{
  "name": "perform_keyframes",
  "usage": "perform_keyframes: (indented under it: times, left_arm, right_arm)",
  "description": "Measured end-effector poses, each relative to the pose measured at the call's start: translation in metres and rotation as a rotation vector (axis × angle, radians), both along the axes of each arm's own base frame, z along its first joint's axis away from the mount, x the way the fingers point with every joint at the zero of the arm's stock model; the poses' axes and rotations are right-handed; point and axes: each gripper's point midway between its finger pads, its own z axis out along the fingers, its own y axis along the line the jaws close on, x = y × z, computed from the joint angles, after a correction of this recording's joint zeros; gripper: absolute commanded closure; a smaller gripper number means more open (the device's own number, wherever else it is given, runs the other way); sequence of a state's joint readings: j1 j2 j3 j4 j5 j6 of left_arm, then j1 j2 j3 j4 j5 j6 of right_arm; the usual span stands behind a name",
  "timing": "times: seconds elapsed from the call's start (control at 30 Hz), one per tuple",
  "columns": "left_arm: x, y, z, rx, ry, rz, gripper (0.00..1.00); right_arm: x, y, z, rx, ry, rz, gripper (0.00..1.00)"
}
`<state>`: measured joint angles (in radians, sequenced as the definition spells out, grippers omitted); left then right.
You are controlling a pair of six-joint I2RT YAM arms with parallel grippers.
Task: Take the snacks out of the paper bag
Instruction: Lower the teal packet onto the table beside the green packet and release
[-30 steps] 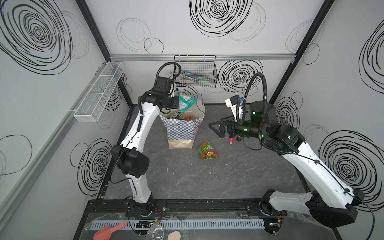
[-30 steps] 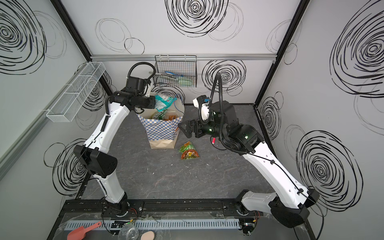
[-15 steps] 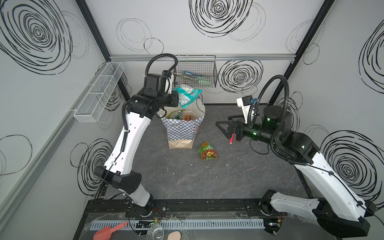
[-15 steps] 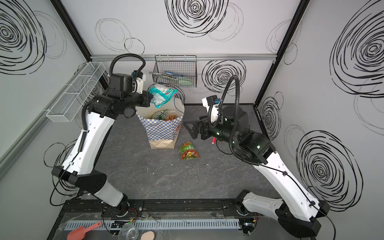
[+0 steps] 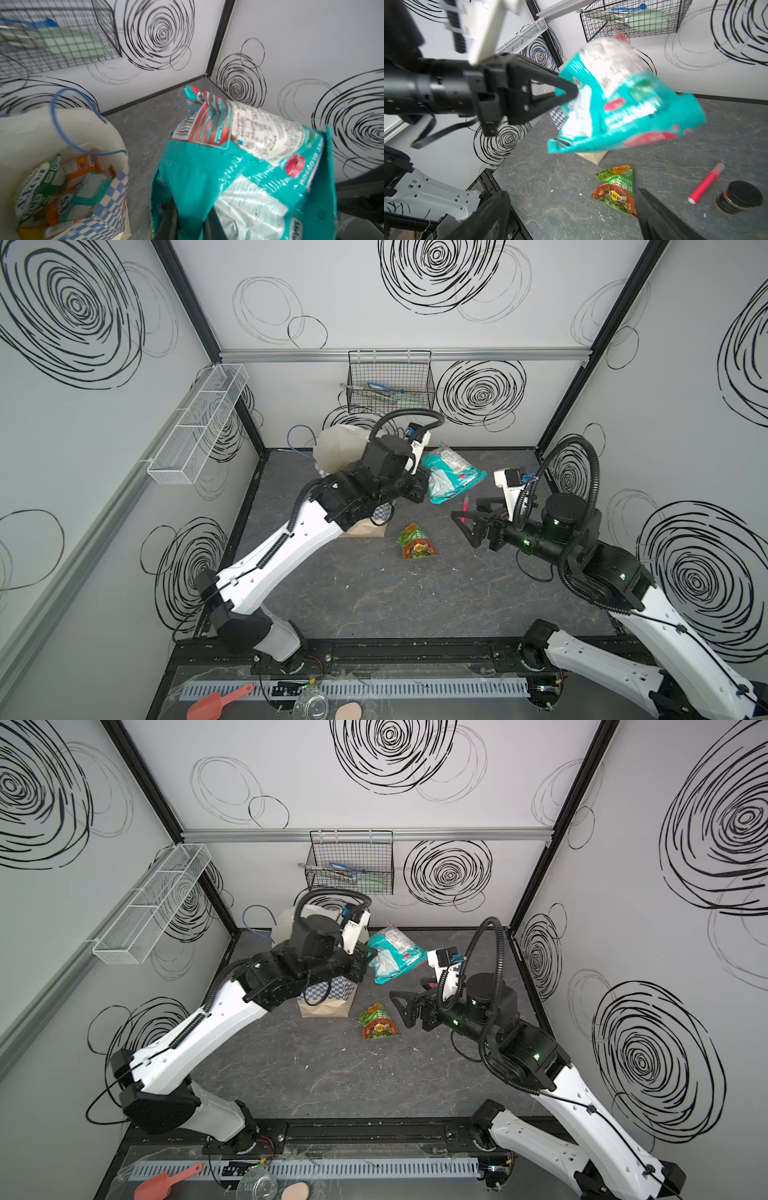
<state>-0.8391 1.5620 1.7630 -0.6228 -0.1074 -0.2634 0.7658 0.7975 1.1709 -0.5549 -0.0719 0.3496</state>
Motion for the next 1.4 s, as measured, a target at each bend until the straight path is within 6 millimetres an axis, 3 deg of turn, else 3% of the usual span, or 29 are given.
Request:
perform_keyframes:
  times: [0.17, 0.33, 0.53, 0.93, 1.17, 1.4]
  left_arm:
    - [0.007, -0.036, -0.089, 0.118, 0.101, -0.019, 1.0]
    - [0.006, -0.039, -0.165, 0.237, 0.184, -0.007, 1.0]
    - [-0.004, -0.036, -0.23, 0.292, 0.268, -0.019, 1.0]
    - [-0.021, -0.075, -0.281, 0.291, 0.297, -0.11, 0.98]
    - [-0.021, -0.07, -0.309, 0.331, 0.342, -0.108, 0.79]
    - [-0.021, -0.071, -0.301, 0.309, 0.333, -0.118, 0.54]
  right_arm:
    - [-0.01, -0.02, -0.022, -0.008, 0.03, -0.051, 0.03]
    - [-0.015, -0.034, -0.049, -0.03, 0.089, -0.102, 0.03]
    - [-0.014, -0.042, -0.072, -0.075, 0.13, -0.14, 0.03]
    - [-0.011, -0.051, -0.144, -0.197, 0.235, -0.196, 0.03]
    - [-0.016, -0.053, -0.153, -0.18, 0.255, -0.193, 0.03]
    - [-0.017, -0.052, -0.153, -0.173, 0.262, -0.19, 0.03]
